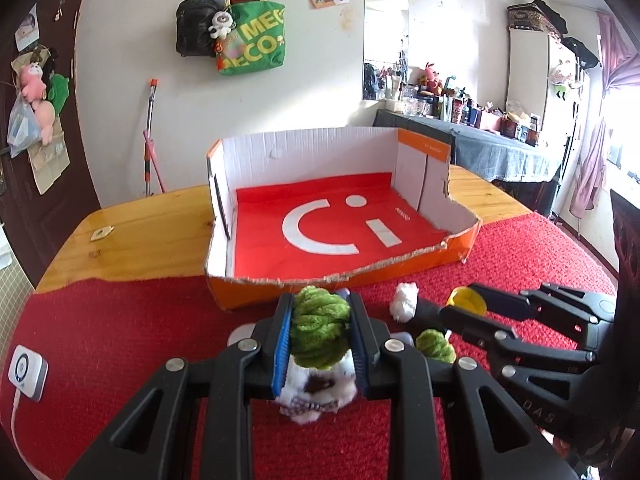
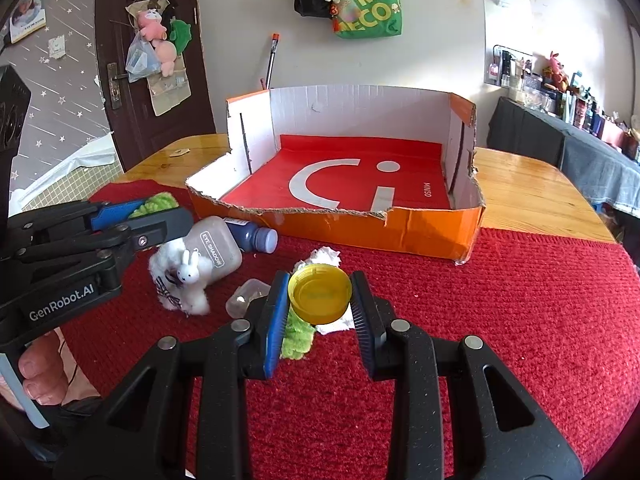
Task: Organize objects
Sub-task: 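Carry the green pom-pom and yellow cap with both grippers into the cardboard box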
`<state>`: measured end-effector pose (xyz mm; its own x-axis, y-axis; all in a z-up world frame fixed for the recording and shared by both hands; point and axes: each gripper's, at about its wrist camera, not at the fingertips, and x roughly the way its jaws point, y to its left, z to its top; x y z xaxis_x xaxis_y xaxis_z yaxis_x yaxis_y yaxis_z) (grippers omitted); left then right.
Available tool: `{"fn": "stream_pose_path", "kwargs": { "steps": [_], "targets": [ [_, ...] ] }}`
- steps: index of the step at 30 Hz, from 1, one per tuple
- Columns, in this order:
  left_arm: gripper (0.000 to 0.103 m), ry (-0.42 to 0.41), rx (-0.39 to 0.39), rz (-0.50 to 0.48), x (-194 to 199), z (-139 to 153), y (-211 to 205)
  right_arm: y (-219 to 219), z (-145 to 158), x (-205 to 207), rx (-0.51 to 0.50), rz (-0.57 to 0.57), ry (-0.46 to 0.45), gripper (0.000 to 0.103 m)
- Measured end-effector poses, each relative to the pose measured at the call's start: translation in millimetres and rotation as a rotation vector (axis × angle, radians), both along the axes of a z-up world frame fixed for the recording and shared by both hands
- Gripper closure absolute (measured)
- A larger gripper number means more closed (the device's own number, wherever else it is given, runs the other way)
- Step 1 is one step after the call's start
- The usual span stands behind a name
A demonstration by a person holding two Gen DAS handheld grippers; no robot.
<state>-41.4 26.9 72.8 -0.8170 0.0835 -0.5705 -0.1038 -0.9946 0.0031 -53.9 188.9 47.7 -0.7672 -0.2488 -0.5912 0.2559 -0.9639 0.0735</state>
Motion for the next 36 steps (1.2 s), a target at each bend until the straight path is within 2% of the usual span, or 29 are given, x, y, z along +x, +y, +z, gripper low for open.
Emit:
{"fn": "stream_pose_path", "kwargs": {
  "steps": [21, 36],
  "targets": [
    [0.076, 0.022, 0.008, -0.006, -30, 12, -6, -3, 3, -34, -0.044, 0.019, -0.043, 0.074],
    [0.076, 0.002, 0.009, -0.031, -57, 12, -5, 4, 7, -56, -0.059, 0.018, -0.05, 0.074]
  ]
}}
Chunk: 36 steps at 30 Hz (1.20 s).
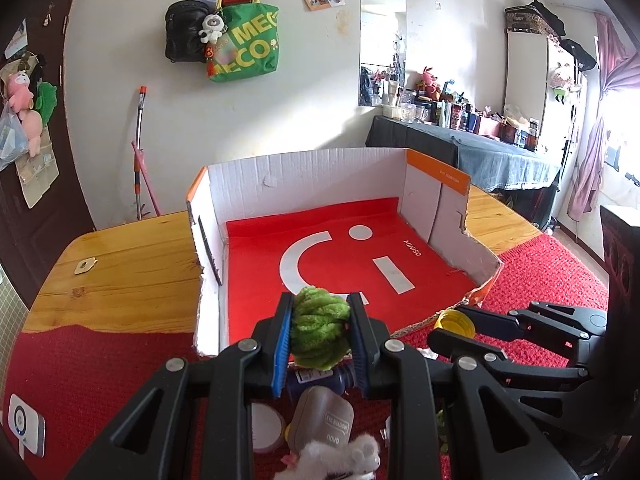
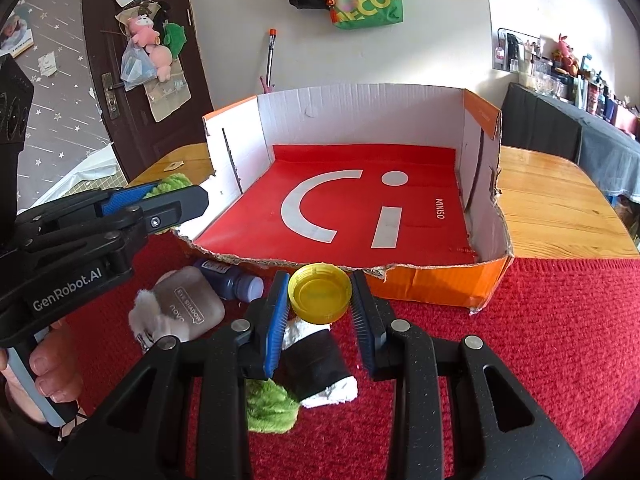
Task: Organize objects
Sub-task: 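Carry the green pom-pom and yellow cap with both grippers into the cardboard box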
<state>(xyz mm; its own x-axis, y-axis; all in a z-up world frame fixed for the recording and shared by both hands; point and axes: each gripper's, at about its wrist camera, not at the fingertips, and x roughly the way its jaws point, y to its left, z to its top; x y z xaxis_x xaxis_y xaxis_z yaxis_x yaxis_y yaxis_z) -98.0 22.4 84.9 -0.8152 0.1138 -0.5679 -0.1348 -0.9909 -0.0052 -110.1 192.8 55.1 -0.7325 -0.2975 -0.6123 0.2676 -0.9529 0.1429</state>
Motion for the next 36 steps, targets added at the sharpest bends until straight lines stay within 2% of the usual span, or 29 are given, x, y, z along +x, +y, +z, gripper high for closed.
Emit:
{"fn": "stream_pose_path", "kwargs": {
  "steps": [16, 20, 30, 36],
  "targets": [
    [0.076, -0.038, -0.007, -0.047, -25, 5, 16, 10, -2, -16, -0.02, 0.011, -0.015, 0.074],
    [0.076, -0.043, -0.019, -0.059, -28, 9, 19, 13, 6, -18, -0.028, 0.012, -0.009, 0.074],
    [0.076, -0.091, 0.017, -0.117, -48, 25, 16, 13, 33, -36, 0.009, 0.03, 0.016, 0.074],
    [0.076, -0.129, 0.021, -0.103, -73, 23, 12, 17, 43, -55, 0.018, 0.03, 0.007, 0.074]
  ]
}}
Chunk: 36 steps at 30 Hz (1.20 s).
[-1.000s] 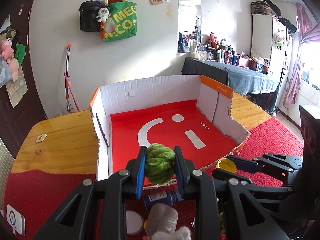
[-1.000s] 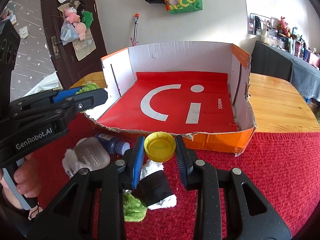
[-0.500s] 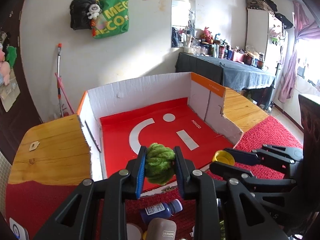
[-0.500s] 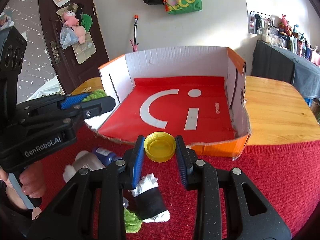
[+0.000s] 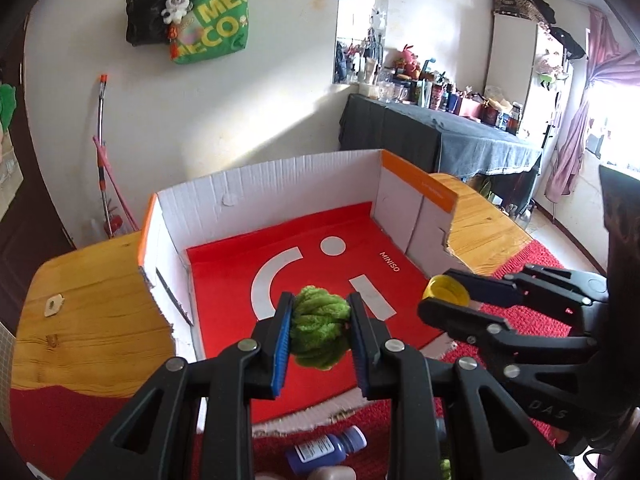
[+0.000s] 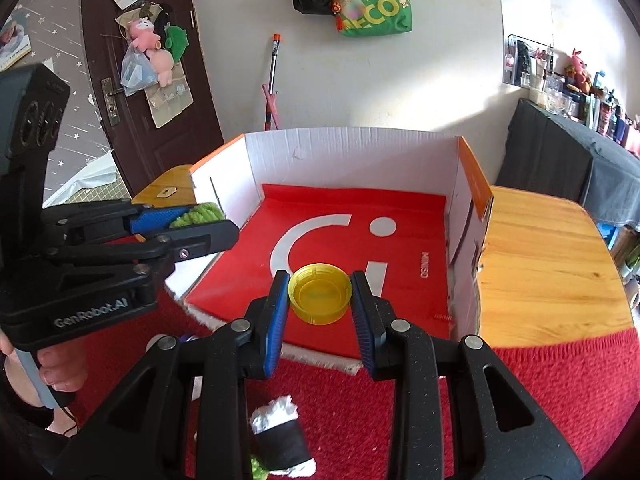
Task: Organize objects
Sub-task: 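Carry the green pom-pom and yellow cap with both grippers into the cardboard box, then lower both grippers onto the red box floor and open them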
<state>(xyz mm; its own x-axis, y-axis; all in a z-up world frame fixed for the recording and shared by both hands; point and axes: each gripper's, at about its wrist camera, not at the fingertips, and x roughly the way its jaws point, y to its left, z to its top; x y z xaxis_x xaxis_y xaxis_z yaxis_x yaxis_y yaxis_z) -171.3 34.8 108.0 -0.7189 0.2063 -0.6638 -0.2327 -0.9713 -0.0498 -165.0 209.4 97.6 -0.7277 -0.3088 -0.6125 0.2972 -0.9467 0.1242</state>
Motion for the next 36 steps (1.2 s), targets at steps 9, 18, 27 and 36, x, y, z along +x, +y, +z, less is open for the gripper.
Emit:
{"fn": "stream_pose_path", "kwargs": {
  "steps": [9, 18, 27, 36],
  "targets": [
    [0.076, -0.063, 0.017, 0.033, -30, -17, -3, 9, -7, -35, -0.016, -0.009, -0.077, 0.074],
    [0.076, -0.124, 0.003, 0.046, -51, -40, -3, 5, -29, -66, 0.021, -0.017, -0.139, 0.074],
    [0.076, -0.192, 0.022, 0.045, -66, -59, -8, 0, -44, -82, 0.059, -0.019, -0.167, 0.074],
    [0.076, -0.246, 0.015, 0.06, -76, -72, -16, 2, -64, -96, 0.053, -0.022, -0.245, 0.074]
  ]
}}
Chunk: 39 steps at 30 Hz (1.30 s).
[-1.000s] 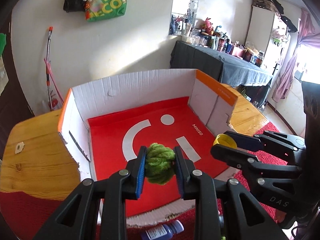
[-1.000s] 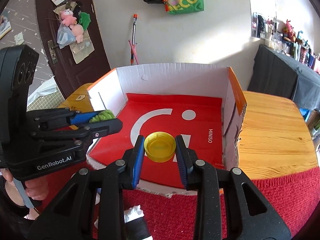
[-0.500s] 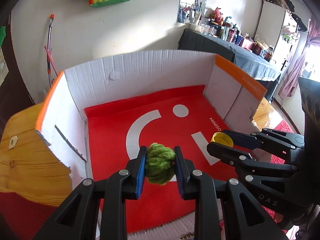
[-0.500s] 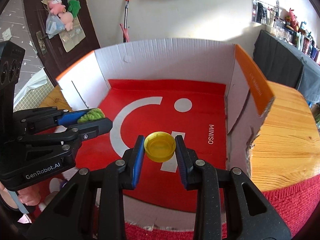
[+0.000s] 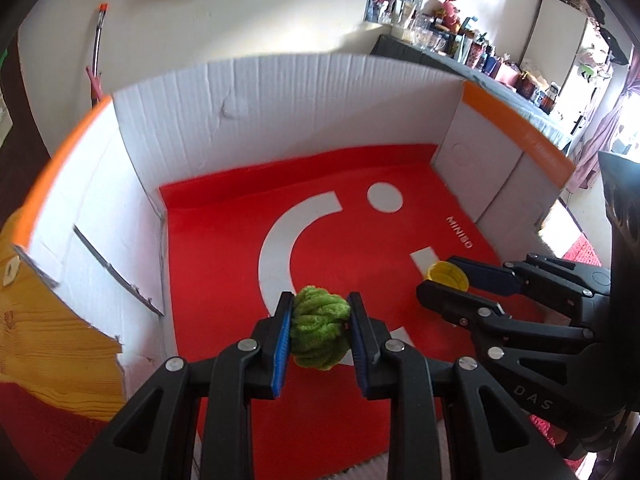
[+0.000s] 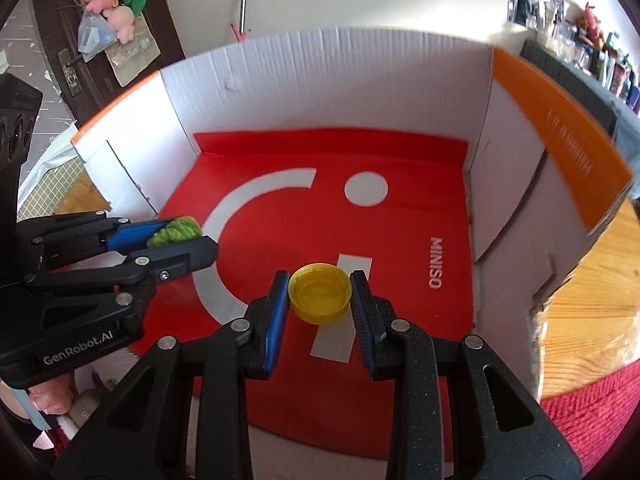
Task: Organize objects
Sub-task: 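Lower both grippers onto the red box floor and open them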
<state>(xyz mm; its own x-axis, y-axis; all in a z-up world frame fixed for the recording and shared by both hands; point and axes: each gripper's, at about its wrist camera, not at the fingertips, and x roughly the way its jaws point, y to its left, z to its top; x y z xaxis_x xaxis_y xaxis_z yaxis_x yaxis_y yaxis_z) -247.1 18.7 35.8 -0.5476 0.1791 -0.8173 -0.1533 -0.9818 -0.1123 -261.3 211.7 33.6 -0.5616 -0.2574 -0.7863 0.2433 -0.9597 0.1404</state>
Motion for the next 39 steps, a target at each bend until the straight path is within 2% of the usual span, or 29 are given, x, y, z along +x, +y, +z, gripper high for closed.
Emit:
{"fn": "stream_pose_path", "kwargs": {
  "steps": [5, 27, 29, 32, 36, 39],
  "targets": [
    [0.076, -0.027, -0.002, 0.014, -3, -8, -7, 2, -3, 2, -0.004, -0.005, -0.009, 0.074],
    [0.074, -0.016, 0.002, 0.006, -3, -8, -10, -11, -2, 6, 0.05, -0.008, 0.029, 0.074],
    [0.071, -0.018, 0.004, 0.002, -3, -8, -10, -11, -3, 6, 0.047, -0.007, 0.029, 0.074],
    [0.06, -0.022, 0.008, 0.007, -3, -8, -13, -11, -3, 6, 0.046, -0.008, 0.03, 0.074],
    [0.06, -0.02, 0.009, 0.003, -2, -8, -18, -10, -4, 9, 0.043, -0.011, 0.034, 0.073],
    [0.06, -0.01, -0.02, -0.011, -1, -8, -15, -11, -4, 13, 0.043, -0.009, 0.033, 0.073]
  ]
}}
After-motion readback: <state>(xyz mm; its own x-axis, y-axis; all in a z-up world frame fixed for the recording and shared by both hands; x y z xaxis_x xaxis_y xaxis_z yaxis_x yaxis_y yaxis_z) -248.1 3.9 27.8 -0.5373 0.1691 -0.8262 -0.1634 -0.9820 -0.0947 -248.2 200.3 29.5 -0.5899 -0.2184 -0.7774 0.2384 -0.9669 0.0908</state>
